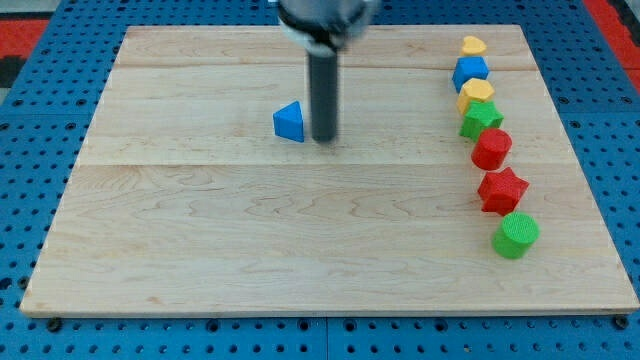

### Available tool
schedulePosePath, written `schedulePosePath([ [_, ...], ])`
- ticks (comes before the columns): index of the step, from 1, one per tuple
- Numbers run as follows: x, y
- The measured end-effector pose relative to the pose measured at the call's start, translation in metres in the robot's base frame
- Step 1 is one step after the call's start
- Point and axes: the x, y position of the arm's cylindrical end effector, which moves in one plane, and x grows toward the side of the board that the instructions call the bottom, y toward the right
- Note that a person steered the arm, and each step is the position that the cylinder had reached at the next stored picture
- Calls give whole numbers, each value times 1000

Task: Touch the green circle

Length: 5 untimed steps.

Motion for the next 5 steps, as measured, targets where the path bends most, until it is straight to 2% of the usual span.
schedulePosePath([
  [1,85,86],
  [2,170,79],
  [3,165,172],
  [4,160,214],
  [5,119,136],
])
